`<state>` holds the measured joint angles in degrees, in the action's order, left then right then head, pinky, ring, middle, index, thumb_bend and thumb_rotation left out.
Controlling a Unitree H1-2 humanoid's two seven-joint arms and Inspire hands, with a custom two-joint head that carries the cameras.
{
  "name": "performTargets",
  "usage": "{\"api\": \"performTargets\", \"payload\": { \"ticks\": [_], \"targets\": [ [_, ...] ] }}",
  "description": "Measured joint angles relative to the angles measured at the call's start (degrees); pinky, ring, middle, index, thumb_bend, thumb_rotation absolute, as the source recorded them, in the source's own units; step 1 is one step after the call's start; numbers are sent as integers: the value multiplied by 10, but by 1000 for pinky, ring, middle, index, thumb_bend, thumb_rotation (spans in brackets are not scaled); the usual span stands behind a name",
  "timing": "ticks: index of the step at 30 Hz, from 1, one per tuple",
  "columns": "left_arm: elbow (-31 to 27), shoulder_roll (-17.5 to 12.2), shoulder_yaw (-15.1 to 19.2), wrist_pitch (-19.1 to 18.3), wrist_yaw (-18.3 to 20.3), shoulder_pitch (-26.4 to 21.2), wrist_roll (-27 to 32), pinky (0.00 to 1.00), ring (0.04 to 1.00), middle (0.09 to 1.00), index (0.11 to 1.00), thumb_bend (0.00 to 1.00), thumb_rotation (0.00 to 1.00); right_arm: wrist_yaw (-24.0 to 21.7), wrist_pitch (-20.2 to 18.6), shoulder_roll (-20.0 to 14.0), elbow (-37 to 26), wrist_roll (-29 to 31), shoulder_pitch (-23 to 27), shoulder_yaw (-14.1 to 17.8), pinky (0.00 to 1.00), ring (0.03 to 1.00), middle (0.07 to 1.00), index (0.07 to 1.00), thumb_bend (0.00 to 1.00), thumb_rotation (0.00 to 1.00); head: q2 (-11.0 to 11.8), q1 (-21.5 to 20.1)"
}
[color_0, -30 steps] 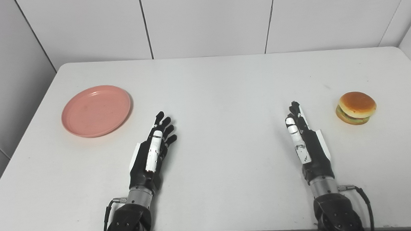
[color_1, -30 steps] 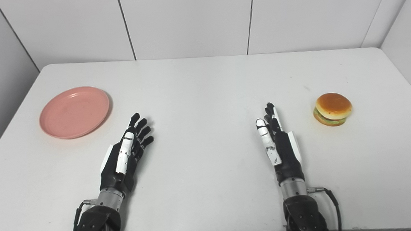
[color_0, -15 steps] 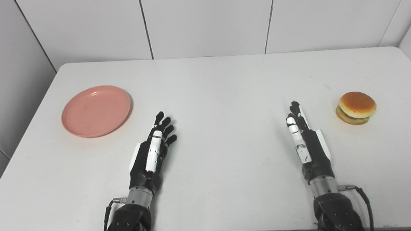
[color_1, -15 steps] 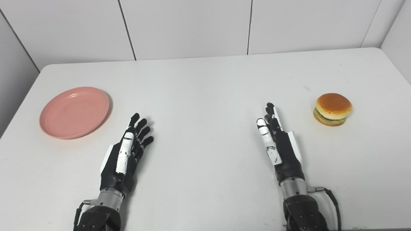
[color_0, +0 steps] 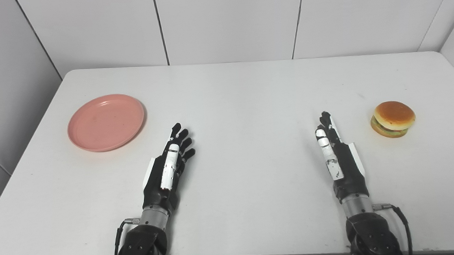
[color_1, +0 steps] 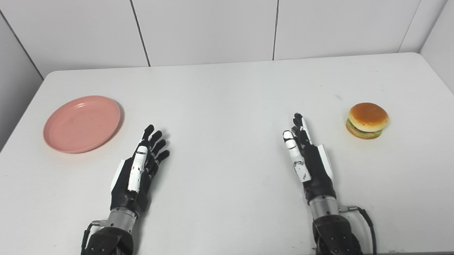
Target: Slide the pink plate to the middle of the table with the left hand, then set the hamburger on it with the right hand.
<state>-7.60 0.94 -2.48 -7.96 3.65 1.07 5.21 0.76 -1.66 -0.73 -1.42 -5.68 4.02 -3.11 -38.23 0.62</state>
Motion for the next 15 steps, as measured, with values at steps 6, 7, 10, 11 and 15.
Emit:
{"api": "performTargets", "payload": {
  "ticks": [6, 7, 10, 11, 15],
  "targets": [
    [0, 0, 0, 0, 0, 0, 0, 972, 957, 970, 969, 322, 998, 0, 0, 0, 0, -5, 0, 0, 982, 978, 990, 1000, 346, 976, 0, 0],
    [0, 0, 0, 0, 0, 0, 0, 973, 958, 971, 969, 322, 999, 0, 0, 0, 0, -4, 0, 0, 983, 978, 991, 1000, 334, 987, 0, 1],
    [0, 0, 0, 0, 0, 0, 0, 974, 959, 971, 970, 325, 1000, 0, 0, 0, 0, -2, 0, 0, 975, 974, 988, 1000, 329, 996, 0, 1],
    [0, 0, 0, 0, 0, 0, 0, 974, 959, 971, 970, 325, 1000, 0, 0, 0, 0, -2, 0, 0, 974, 974, 988, 1000, 329, 996, 0, 1],
    [0, 0, 0, 0, 0, 0, 0, 973, 958, 971, 970, 329, 998, 0, 0, 0, 0, -3, 0, 0, 977, 978, 987, 1000, 332, 1000, 1, 1]
  ]
}}
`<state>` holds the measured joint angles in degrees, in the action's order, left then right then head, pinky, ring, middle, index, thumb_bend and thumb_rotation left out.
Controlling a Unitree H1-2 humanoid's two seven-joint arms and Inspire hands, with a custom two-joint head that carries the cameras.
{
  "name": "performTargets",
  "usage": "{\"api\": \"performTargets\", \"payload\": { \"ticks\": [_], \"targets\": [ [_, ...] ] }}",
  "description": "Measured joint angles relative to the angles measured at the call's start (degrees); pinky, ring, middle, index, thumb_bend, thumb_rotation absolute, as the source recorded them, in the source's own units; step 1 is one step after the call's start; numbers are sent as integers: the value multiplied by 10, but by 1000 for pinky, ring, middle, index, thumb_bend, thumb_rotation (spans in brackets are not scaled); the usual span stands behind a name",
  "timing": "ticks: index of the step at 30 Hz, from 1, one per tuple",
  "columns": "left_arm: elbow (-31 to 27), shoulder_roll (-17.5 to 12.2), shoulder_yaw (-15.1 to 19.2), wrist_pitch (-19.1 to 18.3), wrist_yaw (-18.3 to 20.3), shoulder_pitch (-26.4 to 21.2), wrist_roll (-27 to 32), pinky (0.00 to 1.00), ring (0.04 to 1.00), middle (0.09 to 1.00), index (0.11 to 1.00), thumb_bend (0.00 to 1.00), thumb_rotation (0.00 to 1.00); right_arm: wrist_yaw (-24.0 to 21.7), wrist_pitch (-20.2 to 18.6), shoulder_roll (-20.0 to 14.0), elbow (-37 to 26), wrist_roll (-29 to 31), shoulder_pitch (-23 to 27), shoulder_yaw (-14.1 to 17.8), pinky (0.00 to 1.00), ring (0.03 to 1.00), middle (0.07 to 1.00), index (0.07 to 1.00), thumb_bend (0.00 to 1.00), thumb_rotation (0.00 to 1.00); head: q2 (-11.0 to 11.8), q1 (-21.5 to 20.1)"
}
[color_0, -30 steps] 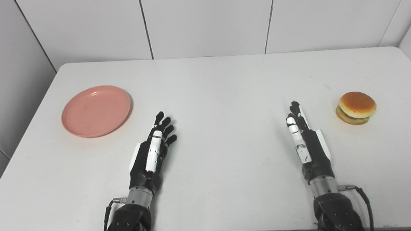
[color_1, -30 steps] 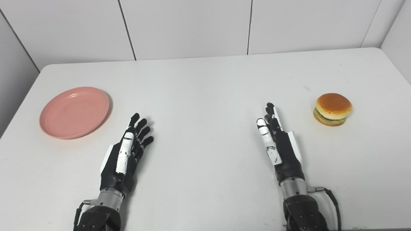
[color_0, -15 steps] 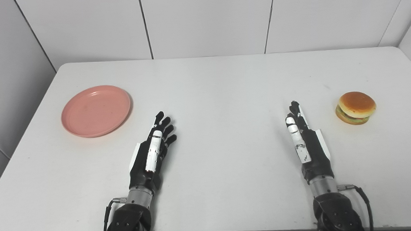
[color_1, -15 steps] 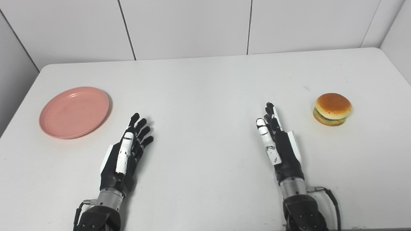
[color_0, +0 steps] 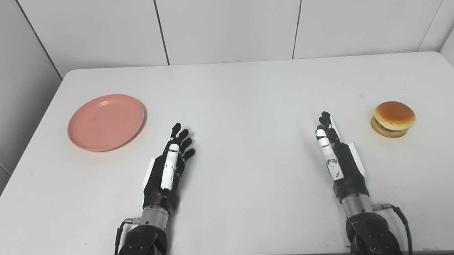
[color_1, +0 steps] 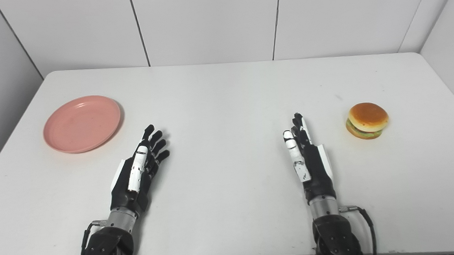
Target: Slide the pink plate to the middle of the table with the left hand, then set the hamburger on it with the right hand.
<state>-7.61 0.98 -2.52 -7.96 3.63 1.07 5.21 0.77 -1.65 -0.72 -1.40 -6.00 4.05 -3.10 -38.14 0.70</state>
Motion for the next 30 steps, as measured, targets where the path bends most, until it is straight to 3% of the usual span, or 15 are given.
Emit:
{"api": "performTargets", "payload": {
  "ticks": [30],
  "targets": [
    [0, 0, 0, 1, 0, 0, -4, 959, 951, 964, 963, 323, 984, 0, 0, 1, 0, 11, 0, 2, 980, 979, 988, 998, 259, 1000, -1, 1]
  ]
}}
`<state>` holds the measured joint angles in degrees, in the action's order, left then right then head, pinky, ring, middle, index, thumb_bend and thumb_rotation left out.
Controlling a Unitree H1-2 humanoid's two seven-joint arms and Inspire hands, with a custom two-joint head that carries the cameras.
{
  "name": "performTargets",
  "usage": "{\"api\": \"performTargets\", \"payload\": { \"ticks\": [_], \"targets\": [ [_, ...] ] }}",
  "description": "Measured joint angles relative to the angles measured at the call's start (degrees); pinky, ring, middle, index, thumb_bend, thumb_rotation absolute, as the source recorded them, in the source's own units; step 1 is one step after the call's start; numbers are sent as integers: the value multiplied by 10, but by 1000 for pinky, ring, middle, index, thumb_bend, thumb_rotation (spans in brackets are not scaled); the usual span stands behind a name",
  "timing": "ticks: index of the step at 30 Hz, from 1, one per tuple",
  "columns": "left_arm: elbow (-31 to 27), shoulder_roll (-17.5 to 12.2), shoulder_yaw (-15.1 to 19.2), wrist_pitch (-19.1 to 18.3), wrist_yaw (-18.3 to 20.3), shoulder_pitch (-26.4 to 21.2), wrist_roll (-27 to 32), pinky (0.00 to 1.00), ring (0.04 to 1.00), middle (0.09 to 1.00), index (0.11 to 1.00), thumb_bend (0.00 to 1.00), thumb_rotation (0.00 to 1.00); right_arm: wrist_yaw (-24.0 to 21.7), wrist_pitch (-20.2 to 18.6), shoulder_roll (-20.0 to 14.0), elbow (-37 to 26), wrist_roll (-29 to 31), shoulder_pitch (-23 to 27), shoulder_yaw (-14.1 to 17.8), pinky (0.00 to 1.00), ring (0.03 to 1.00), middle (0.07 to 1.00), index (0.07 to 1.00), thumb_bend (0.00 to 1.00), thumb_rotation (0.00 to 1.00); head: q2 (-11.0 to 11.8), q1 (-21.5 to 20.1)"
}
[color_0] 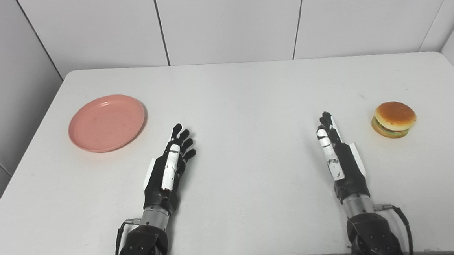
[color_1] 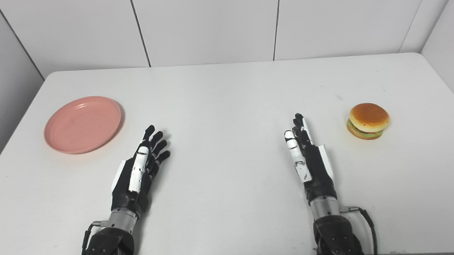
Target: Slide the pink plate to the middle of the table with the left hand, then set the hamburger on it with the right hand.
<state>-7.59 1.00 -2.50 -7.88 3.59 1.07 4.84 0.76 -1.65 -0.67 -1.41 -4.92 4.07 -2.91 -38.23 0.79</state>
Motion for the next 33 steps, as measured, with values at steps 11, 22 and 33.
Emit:
{"api": "performTargets", "payload": {
  "ticks": [11, 22, 33],
  "targets": [
    [0, 0, 0, 0, 0, 0, 0, 968, 957, 970, 970, 328, 987, 0, 0, 1, 0, 1, 0, 1, 980, 972, 980, 992, 225, 1000, 0, 0],
    [0, 0, 0, 0, 0, 0, 0, 968, 958, 971, 971, 319, 992, 1, 0, 1, 0, -3, 0, 1, 982, 978, 979, 991, 217, 1000, 3, 0],
    [0, 0, 0, 1, 0, 0, 0, 962, 954, 966, 966, 326, 984, 0, 0, 1, 0, 0, 0, 1, 984, 975, 980, 993, 226, 1000, 3, 1]
  ]
}}
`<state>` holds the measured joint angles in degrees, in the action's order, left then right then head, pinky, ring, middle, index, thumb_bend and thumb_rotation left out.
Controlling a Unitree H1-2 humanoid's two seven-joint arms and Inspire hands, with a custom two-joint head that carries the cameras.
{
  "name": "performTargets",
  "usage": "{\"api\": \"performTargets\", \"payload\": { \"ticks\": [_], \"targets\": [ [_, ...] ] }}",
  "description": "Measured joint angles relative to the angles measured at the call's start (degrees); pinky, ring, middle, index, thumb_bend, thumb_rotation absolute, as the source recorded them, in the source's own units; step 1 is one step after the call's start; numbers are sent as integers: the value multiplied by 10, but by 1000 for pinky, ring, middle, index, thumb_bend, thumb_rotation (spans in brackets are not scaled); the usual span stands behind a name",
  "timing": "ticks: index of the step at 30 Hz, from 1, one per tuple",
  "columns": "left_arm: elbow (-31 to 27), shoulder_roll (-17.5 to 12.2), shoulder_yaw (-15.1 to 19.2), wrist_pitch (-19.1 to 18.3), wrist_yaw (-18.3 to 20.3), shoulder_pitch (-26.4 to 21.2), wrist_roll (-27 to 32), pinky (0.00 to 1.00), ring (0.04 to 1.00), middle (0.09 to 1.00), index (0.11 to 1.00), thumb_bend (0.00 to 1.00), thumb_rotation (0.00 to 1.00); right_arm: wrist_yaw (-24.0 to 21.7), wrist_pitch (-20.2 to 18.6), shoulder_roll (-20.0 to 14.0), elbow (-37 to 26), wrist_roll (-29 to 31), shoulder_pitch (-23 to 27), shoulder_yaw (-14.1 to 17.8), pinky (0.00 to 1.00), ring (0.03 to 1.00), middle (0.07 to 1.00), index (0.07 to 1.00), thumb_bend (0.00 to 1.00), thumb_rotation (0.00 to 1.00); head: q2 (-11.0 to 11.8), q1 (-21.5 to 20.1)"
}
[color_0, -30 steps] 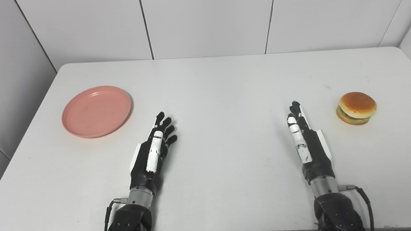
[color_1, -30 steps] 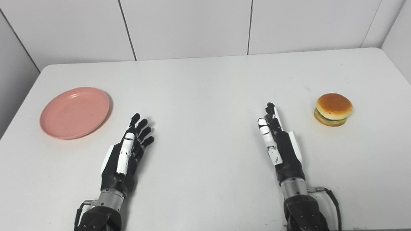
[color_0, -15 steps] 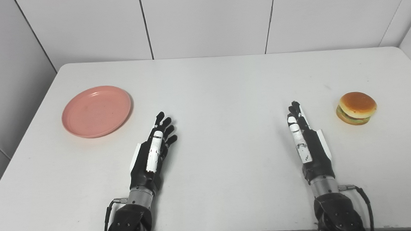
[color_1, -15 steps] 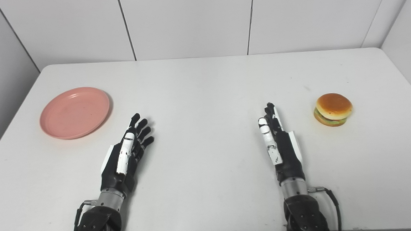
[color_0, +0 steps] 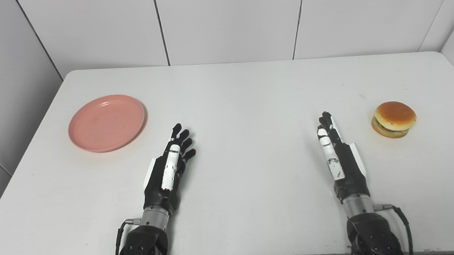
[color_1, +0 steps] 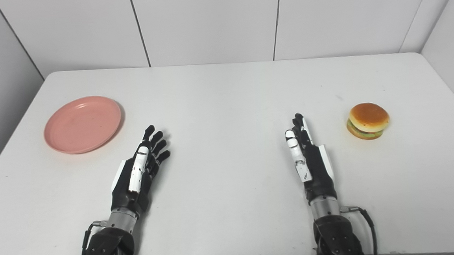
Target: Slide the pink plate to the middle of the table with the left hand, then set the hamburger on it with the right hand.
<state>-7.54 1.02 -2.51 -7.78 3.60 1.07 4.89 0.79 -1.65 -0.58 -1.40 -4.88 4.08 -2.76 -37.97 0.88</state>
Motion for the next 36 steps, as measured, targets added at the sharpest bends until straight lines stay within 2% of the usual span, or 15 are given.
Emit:
{"api": "performTargets", "payload": {
  "ticks": [36],
  "targets": [
    [0, 0, -1, 0, 0, 0, -2, 961, 954, 967, 967, 328, 989, 1, 0, 1, 1, 1, 1, 2, 977, 971, 982, 992, 225, 1000, 3, 0]
  ]
}}
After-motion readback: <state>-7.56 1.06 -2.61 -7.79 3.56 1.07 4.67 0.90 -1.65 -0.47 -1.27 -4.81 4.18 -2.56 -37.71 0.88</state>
